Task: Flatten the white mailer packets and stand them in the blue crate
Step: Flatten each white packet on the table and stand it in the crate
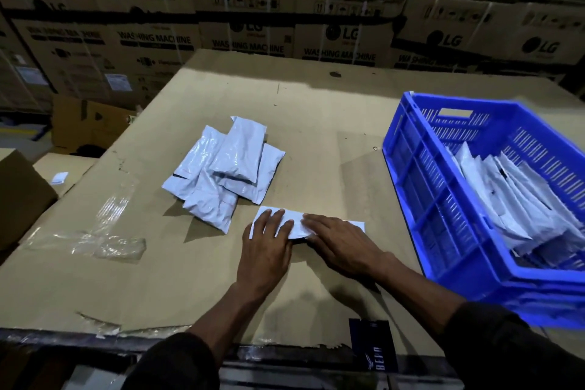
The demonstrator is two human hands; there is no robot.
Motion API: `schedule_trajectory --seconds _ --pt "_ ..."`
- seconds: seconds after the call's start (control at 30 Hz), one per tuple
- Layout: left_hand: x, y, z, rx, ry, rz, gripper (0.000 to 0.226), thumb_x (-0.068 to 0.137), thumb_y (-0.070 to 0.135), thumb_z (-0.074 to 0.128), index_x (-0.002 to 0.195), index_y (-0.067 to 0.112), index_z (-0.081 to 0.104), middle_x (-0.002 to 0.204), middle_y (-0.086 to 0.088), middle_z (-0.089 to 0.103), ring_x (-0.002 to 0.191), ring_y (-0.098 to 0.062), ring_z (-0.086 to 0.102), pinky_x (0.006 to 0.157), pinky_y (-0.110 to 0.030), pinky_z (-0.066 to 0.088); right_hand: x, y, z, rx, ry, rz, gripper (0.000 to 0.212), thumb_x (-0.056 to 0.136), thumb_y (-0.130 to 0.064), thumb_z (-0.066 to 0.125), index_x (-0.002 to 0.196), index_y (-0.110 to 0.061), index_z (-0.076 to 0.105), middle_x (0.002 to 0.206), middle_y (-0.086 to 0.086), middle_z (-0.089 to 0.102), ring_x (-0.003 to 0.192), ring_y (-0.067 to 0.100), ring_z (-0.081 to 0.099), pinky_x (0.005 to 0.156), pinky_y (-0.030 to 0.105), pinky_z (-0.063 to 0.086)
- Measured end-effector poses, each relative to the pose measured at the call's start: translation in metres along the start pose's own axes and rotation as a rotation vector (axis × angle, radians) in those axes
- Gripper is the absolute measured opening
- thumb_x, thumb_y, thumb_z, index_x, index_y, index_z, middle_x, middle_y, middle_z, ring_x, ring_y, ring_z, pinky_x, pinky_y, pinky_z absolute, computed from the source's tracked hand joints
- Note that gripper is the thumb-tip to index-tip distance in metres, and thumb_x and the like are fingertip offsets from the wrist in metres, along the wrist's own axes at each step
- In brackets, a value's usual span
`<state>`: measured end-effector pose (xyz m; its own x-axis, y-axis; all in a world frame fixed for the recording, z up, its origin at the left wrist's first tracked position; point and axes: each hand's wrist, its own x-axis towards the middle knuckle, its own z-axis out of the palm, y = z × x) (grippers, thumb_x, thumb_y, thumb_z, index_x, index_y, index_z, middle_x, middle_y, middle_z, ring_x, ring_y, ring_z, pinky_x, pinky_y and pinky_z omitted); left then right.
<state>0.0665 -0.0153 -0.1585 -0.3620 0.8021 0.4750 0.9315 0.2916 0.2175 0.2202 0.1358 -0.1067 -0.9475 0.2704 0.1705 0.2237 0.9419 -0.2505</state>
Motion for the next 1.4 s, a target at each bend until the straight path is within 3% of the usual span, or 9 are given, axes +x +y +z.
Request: schedule_trajectory --seconds 0.1,0.2,0.4,0.5,0.6,0.7,0.83,1.07,1.4 --pt "0.005 -0.004 0.0 -0.003 0.112 -0.031 0.034 0.085 0.008 0.067 0.118 0.015 0.065 0.131 -0.007 0.064 0.13 -0.036 0.056 0.098 -0.05 0.048 -0.003 -0.005 -0.004 -0.026 0.049 -0.186 0.043 0.098 -0.02 0.044 0.14 -0.014 0.053 0.15 0.005 0.049 0.129 0.03 0.054 0.102 0.043 0.048" --pt "0.017 -0.004 -0.014 0.01 0.174 -0.078 0.028 0.083 0.012 0.073 0.111 0.017 0.067 0.113 -0.002 0.067 0.108 -0.032 0.062 0.088 -0.047 0.045 -0.006 -0.012 -0.012 -0.067 0.096 -0.31 0.04 0.104 -0.025 0.035 0.137 -0.017 0.055 0.154 0.001 0.045 0.132 0.036 0.051 0.101 0.044 0.047" --pt "0.059 0.002 -0.036 0.096 0.261 -0.119 0.029 0.092 0.033 0.053 0.113 0.02 0.067 0.093 0.0 0.063 0.087 -0.027 0.059 0.084 -0.046 0.036 0.003 0.007 -0.041 0.095 0.171 -0.095 0.047 0.088 -0.018 0.049 0.131 -0.032 0.06 0.149 -0.017 0.049 0.121 0.013 0.062 0.084 0.036 0.057" --pt "0.067 0.002 -0.039 0.138 0.254 -0.15 0.037 0.092 0.036 0.05 0.124 0.019 0.059 0.114 -0.002 0.061 0.107 -0.027 0.059 0.095 -0.051 0.035 0.024 0.016 -0.053 0.38 0.12 0.036 0.044 0.087 0.003 0.051 0.12 -0.018 0.071 0.131 -0.011 0.066 0.116 0.005 0.064 0.096 0.036 0.055" --pt "0.06 0.001 -0.029 0.116 0.167 -0.07 0.045 0.093 0.036 0.05 0.133 0.015 0.057 0.138 -0.006 0.055 0.135 -0.03 0.049 0.11 -0.057 0.033 0.038 0.02 -0.064 0.428 -0.043 0.139 0.052 0.087 0.013 0.044 0.116 -0.016 0.075 0.112 -0.012 0.073 0.099 -0.007 0.066 0.092 0.018 0.051" --pt "0.043 -0.003 -0.007 0.064 -0.067 0.065 0.049 0.099 0.04 0.042 0.134 0.012 0.059 0.15 -0.01 0.052 0.145 -0.032 0.042 0.112 -0.056 0.038 0.045 0.03 -0.054 0.241 -0.048 0.19 0.053 0.084 0.008 0.048 0.114 -0.026 0.074 0.116 -0.014 0.072 0.091 -0.003 0.065 0.082 0.023 0.052" --pt "0.025 -0.004 0.011 0.146 -0.25 0.045 0.055 0.101 0.041 0.033 0.131 0.009 0.067 0.145 -0.01 0.059 0.137 -0.03 0.052 0.112 -0.053 0.035 0.032 0.024 -0.009 -0.008 0.039 0.116 0.041 0.088 -0.015 0.052 0.126 -0.024 0.065 0.129 -0.003 0.067 0.112 0.026 0.063 0.09 0.04 0.052" --pt "0.019 0.0 0.011 0.199 -0.244 0.0 0.054 0.101 0.037 0.032 0.14 0.014 0.062 0.151 -0.007 0.054 0.138 -0.045 0.048 0.108 -0.065 0.036 -0.009 0.0 0.044 -0.189 0.052 0.04 0.056 0.108 -0.045 0.015 0.15 -0.02 0.042 0.158 -0.002 0.038 0.144 0.02 0.038 0.115 0.046 0.022" --pt "0.013 0.003 0.016 0.139 -0.223 -0.171 0.056 0.1 0.051 0.035 0.15 0.033 0.052 0.16 -0.009 0.043 0.144 -0.052 0.036 0.111 -0.066 0.032 -0.007 -0.002 0.047 -0.199 -0.022 0.099 0.057 0.105 -0.047 0.015 0.155 -0.028 0.034 0.163 -0.009 0.028 0.15 0.015 0.025 0.116 0.054 0.023"
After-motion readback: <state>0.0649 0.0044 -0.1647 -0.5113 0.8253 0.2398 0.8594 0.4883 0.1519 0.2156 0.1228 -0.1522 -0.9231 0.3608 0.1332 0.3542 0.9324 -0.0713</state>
